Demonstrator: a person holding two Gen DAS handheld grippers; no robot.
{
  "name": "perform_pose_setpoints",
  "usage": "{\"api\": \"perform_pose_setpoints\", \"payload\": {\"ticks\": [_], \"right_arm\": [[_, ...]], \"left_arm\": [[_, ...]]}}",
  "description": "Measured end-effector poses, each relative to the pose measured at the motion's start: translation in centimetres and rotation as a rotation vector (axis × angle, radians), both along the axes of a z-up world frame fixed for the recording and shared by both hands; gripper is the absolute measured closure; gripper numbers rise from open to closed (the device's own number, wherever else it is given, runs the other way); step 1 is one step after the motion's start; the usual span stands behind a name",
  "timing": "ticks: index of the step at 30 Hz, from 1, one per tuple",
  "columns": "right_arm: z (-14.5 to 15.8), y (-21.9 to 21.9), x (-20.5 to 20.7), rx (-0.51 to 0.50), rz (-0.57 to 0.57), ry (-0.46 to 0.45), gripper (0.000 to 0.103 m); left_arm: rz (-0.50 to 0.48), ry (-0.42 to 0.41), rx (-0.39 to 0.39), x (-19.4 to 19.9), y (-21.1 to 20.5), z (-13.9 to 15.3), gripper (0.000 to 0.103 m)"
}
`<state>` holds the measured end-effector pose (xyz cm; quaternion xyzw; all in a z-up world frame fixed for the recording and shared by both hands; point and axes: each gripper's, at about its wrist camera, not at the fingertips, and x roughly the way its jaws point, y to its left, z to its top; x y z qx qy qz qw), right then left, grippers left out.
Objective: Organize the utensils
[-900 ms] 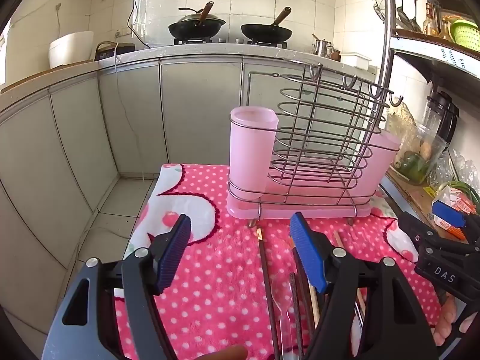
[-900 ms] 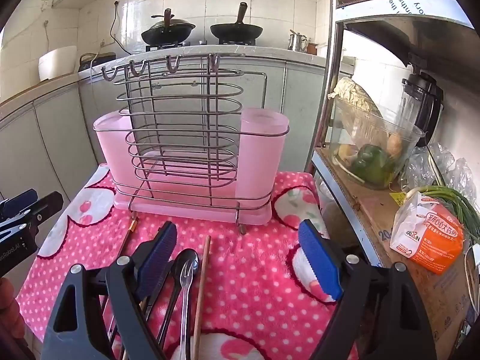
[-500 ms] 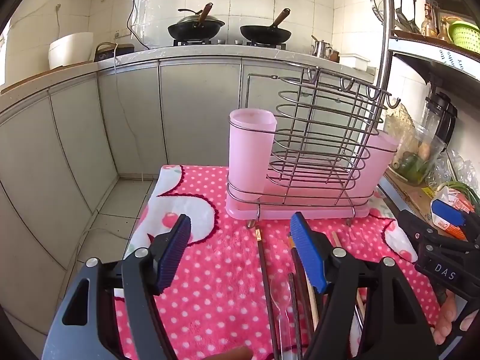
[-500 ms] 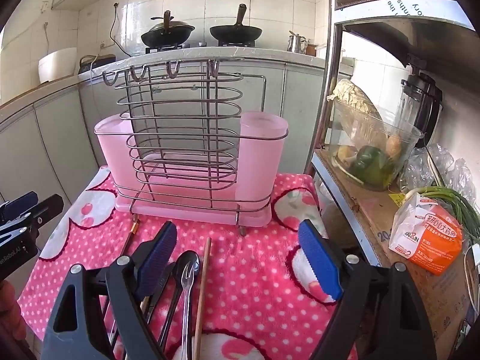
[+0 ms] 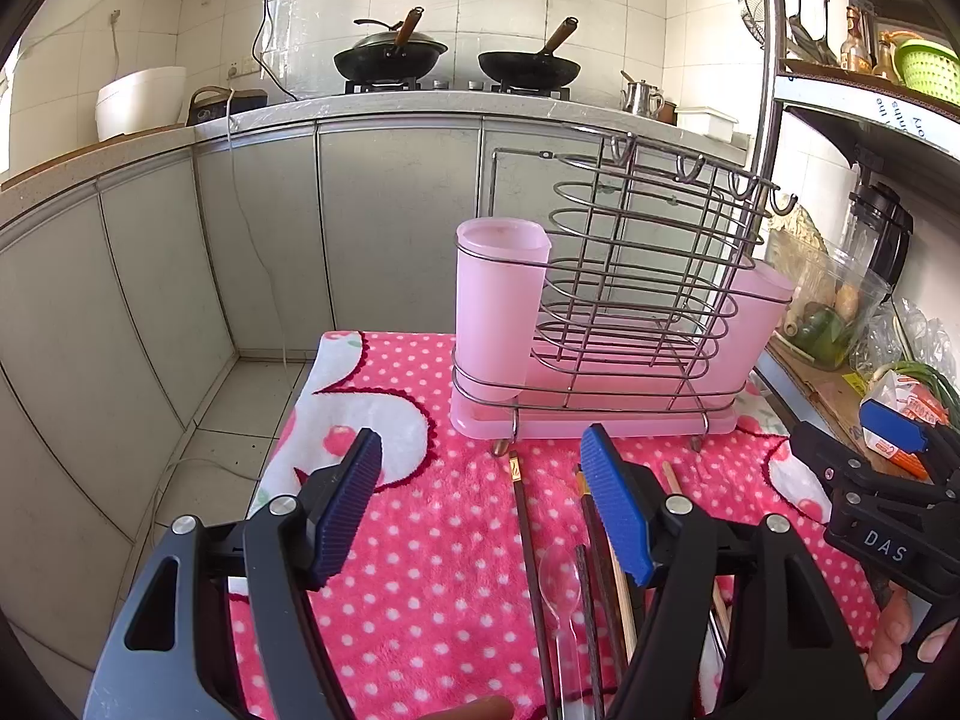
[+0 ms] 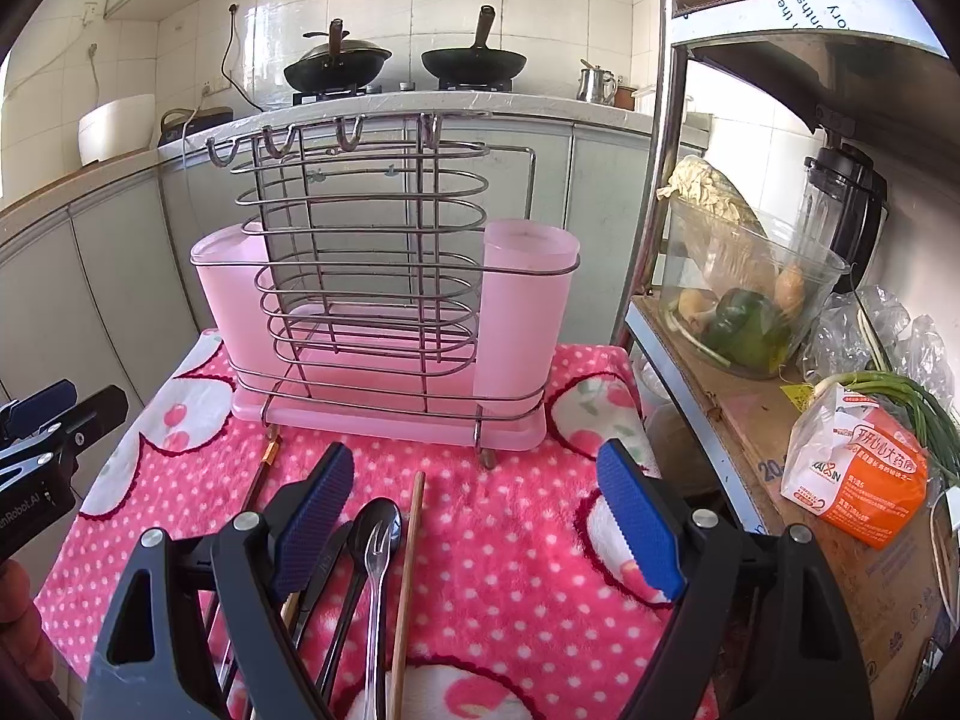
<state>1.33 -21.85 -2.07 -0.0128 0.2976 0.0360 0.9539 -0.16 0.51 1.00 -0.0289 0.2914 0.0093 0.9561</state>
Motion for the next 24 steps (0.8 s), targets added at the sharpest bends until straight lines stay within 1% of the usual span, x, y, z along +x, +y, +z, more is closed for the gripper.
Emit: {"api": "perform_pose_setpoints", "payload": {"ticks": [1, 2, 24], "right_arm": [[-0.1, 0.0, 0.0, 0.0, 0.0, 0.0, 0.021], [-0.1, 0.0, 0.0, -0.001, -0.001, 0.0, 0.021], [0.0, 0.0, -0.1, -0.001, 0.001, -0.001, 0.021]], "left_arm": [[0.0, 0.0, -0.001, 0.1, 0.1, 0.0, 0.034], [0.001, -0.002, 0.002, -0.3, -0.8, -0.3, 0.034], [0.001, -0.005, 0.007, -0.4, -0.9, -0.3, 0.034]]}}
